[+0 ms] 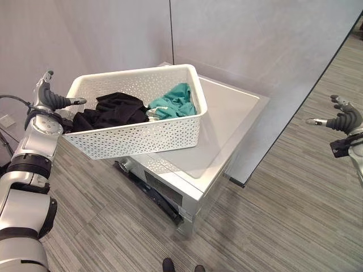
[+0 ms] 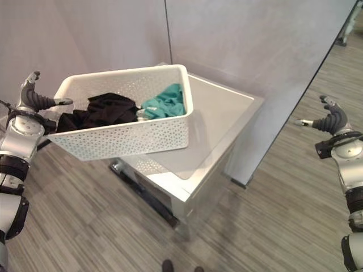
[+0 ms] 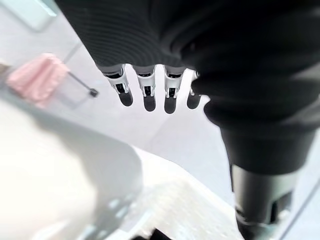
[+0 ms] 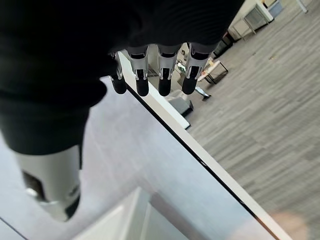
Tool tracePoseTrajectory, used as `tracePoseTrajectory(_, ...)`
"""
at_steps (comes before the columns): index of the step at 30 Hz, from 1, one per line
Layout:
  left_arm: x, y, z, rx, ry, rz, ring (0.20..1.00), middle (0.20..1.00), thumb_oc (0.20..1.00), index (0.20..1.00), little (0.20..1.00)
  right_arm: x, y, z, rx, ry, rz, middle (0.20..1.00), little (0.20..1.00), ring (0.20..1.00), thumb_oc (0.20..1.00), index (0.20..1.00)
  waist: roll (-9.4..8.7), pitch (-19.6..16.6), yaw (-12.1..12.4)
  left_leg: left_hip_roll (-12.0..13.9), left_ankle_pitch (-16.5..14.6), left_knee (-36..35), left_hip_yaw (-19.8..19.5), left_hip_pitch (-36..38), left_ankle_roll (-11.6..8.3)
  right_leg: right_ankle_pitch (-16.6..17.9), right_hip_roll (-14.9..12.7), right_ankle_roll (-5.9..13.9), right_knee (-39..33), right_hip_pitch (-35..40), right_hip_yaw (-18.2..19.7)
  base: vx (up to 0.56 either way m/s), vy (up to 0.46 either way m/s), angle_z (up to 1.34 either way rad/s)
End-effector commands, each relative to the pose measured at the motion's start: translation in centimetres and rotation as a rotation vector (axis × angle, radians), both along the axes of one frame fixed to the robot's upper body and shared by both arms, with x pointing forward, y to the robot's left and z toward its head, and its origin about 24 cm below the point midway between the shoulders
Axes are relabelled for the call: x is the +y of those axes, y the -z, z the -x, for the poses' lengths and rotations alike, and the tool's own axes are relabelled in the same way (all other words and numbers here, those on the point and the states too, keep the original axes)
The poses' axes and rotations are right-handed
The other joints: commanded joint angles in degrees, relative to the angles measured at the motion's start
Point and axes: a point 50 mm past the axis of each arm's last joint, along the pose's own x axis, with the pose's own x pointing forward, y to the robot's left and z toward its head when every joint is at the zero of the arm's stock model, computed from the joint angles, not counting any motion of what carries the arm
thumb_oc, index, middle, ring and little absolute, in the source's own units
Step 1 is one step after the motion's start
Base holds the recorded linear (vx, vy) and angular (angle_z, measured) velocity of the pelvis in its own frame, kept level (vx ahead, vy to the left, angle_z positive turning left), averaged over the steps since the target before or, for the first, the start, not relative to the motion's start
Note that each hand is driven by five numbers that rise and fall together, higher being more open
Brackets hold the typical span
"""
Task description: Grab the laundry basket,head to the washer,open it,put in the laundry and shut it.
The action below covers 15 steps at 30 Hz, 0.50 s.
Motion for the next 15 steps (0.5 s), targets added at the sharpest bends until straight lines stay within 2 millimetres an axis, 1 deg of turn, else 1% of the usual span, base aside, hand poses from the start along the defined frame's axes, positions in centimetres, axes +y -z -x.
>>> tracePoseTrajectory(1, 1.6, 1.0, 0.8, -0.011, -0.032, 0.085, 1.0, 1.0, 1.0, 1.0, 1.0, 0.5, -3.3, -0.1, -0.164, -0.038, 0.032, 1.0, 1.0, 1.0, 1.0, 1.0, -1.76, -4.98, 1.75, -0.38, -8.54, 6.29, 0.3, 2.13, -1.2, 0.11, -2.44, 6.04, 0.36, -2.94, 1.46, 0.0, 0.0, 0.0)
tracePoseTrajectory(2, 1.5, 1.2, 0.7, -0.025, -0.01, 0.154, 1.0, 1.0, 1.0, 1.0, 1.0, 0.6, -3.1, -0.3, -0.165, -0.04, 0.018, 1.0, 1.0, 1.0, 1.0, 1.0, -1.58, -5.35, 1.45, -0.37, -8.42, 5.71, 0.35, 2.77, -1.16, 0.03, -2.29, 5.95, 0.43, -2.75, 1.51, 0.0, 0.0, 0.0)
tracePoseTrajectory(3, 1.4, 1.7, 0.7, -0.002, 0.003, 0.19, 1.0, 1.0, 1.0, 1.0, 1.0, 0.8, -3.0, -0.5, -0.162, -0.049, 0.009, 1.0, 1.0, 1.0, 1.0, 1.0, -1.49, -5.58, 1.21, -0.38, -8.33, 5.55, 0.4, 2.94, -1.19, 0.0, -2.21, 5.88, 0.44, -2.62, 1.58, 0.0, 0.0, 0.0)
tracePoseTrajectory(6, 0.8, 1.5, 0.1, 0.01, 0.021, 0.165, 1.0, 1.0, 1.0, 1.0, 1.0, 0.7, -2.8, -0.6, -0.164, -0.044, -0.012, 1.0, 1.0, 1.0, 1.0, 1.0, -1.31, -5.74, 0.73, -0.4, -8.07, 4.91, 0.24, 3.29, -1.18, 0.0, -2.12, 5.82, 0.48, -2.6, 1.6, 0.0, 0.0, 0.0)
tracePoseTrajectory(8, -0.2, 1.5, -0.6, -0.004, 0.049, 0.207, 1.0, 1.0, 1.0, 1.0, 1.0, 0.8, -3.0, -0.8, -0.16, -0.048, -0.001, 1.0, 1.0, 1.0, 1.0, 1.0, -1.21, -5.76, 0.12, -0.44, -7.73, 4.2, 0.26, 3.5, -1.27, 0.04, -1.92, 5.78, 0.53, -2.76, 1.74, 0.0, 0.0, 0.0)
tracePoseTrajectory(9, -1.1, 1.7, -1.1, -0.028, 0.077, 0.274, 1.0, 1.0, 1.0, 1.0, 1.0, 1.0, -3.1, -0.9, -0.167, -0.052, -0.007, 1.0, 1.0, 1.0, 1.0, 1.0, -1.18, -5.63, -0.3, -0.44, -7.59, 3.8, 0.36, 3.49, -1.29, 0.12, -1.86, 5.82, 0.52, -2.98, 1.82, 0.0, 0.0, 0.0)
tracePoseTrajectory(12, -4.0, 1.2, -2.6, -0.089, 0.149, 0.377, 1.0, 1.0, 1.0, 1.0, 1.0, 1.3, -3.3, -1.1, -0.179, -0.048, -0.01, 1.0, 1.0, 1.0, 1.0, 1.0, -0.75, -4.9, -1.43, -0.43, -6.87, 2.51, 0.33, 3.31, -1.34, 0.14, -1.75, 5.86, 0.49, -3.69, 1.72, 0.0, 0.012, 0.05)
tracePoseTrajectory(13, -4.0, 1.1, -2.6, -0.089, 0.149, 0.377, 1.0, 1.0, 1.0, 1.0, 1.0, 1.3, -3.3, -1.1, -0.179, -0.048, -0.01, 1.0, 1.0, 1.0, 1.0, 1.0, -0.75, -4.89, -1.43, -0.43, -6.86, 2.49, 0.32, 3.32, -1.34, 0.14, -1.75, 5.86, 0.49, -3.69, 1.71, -0.03, 0.02, 0.04)
tracePoseTrajectory(14, -6.0, 0.2, -3.6, -0.158, 0.196, 0.465, 1.0, 1.0, 1.0, 1.0, 1.0, 1.7, -3.5, -1.4, -0.187, -0.052, -0.001, 1.0, 1.0, 1.0, 1.0, 1.0, -0.44, -3.83, -2.46, -0.43, -6.45, 1.69, 0.37, 2.97, -1.24, 0.49, -1.72, 5.97, 0.42, -4.68, 2.17, -0.03, 0.023, -0.03)
tracePoseTrajectory(15, -6.3, -0.2, -3.8, -0.171, 0.208, 0.475, 1.0, 1.0, 1.0, 1.0, 1.0, 1.9, -3.7, -1.4, -0.193, -0.054, 0.004, 1.0, 1.0, 1.0, 1.0, 1.0, -0.21, -3.5, -2.69, -0.38, -6.25, 1.48, 0.54, 2.75, -1.22, 0.68, -1.7, 6.02, 0.45, -5.19, 2.34, -0.04, 0.045, -0.02)
